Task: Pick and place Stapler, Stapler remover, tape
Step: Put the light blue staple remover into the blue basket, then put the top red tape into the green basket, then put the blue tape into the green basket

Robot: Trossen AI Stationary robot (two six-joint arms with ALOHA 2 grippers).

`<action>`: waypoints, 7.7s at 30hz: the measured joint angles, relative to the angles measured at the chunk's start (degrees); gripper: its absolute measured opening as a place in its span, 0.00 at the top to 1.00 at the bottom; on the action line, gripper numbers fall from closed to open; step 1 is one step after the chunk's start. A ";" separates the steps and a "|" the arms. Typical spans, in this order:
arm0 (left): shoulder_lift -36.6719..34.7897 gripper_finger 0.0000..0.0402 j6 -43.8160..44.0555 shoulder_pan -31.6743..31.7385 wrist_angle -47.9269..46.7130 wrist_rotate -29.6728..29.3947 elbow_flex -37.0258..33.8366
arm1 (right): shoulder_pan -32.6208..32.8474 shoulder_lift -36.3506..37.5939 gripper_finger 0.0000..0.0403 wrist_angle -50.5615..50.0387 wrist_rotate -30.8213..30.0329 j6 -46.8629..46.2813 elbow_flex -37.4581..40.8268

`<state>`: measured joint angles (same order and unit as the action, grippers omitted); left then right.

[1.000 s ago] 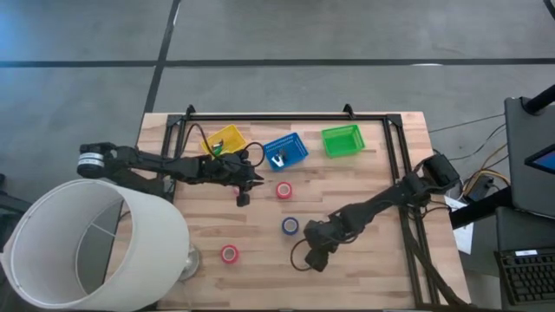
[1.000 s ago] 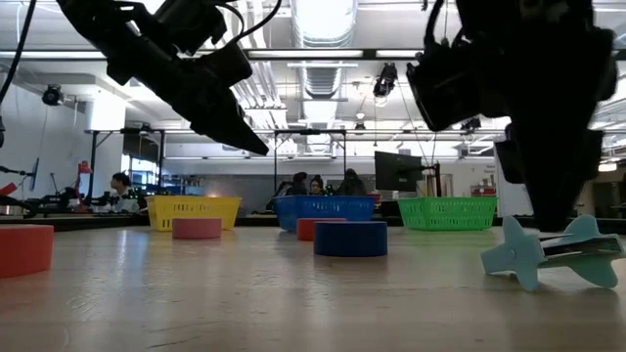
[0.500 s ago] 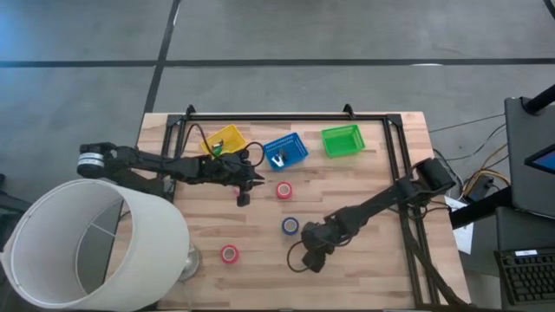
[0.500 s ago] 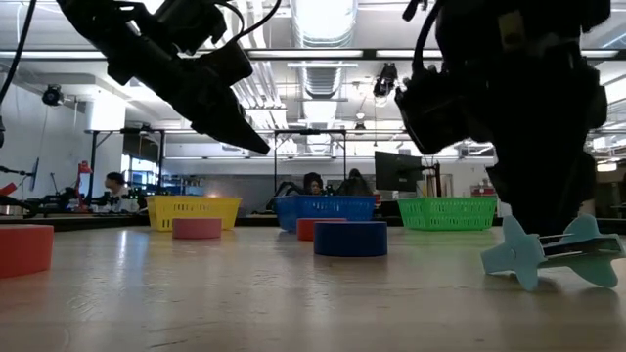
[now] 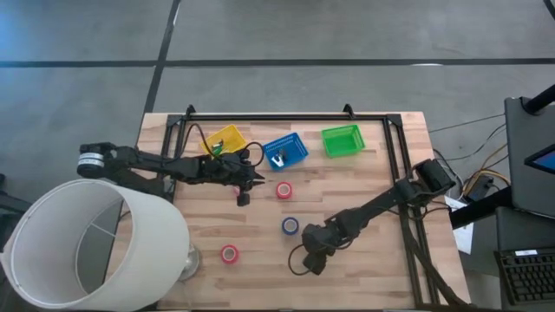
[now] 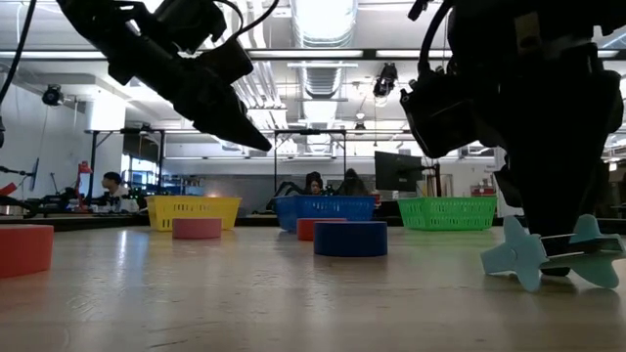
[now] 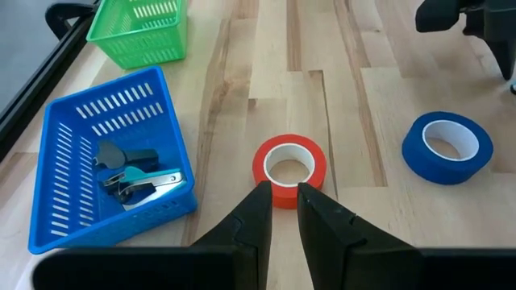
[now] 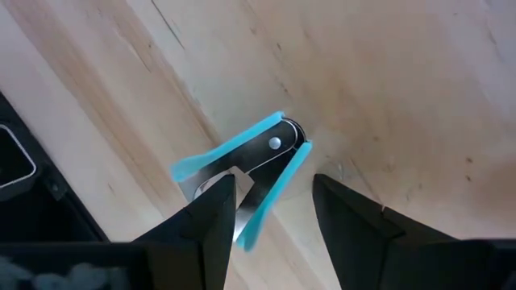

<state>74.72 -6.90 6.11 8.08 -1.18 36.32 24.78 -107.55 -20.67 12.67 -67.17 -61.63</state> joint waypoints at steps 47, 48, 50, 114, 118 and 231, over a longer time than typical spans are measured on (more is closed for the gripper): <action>0.00 0.84 0.00 0.00 0.50 0.01 0.00 | -28.59 3.29 0.88 -4.51 -45.64 54.27 -16.68; 0.00 0.84 0.01 0.02 0.48 0.01 0.00 | -29.98 2.98 0.88 -3.23 -45.32 55.21 -16.47; 0.00 0.84 0.02 0.01 0.48 0.00 0.00 | -33.05 2.40 0.88 -2.36 -43.94 55.22 -15.95; 0.00 0.84 1.55 0.00 -2.27 0.06 -0.02 | -25.79 -9.00 0.66 -5.46 -27.35 20.65 -15.21; 0.00 0.84 1.55 0.00 -2.28 0.06 -0.02 | -25.74 -7.45 0.66 -5.93 -28.11 22.29 -15.02; -0.01 0.84 1.38 0.00 -3.02 0.06 -0.02 | -45.07 18.97 0.58 -3.13 -41.61 41.88 3.22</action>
<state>74.71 -5.52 6.11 5.06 -1.13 36.29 -20.30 -88.58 -23.79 -28.94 -25.30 -58.41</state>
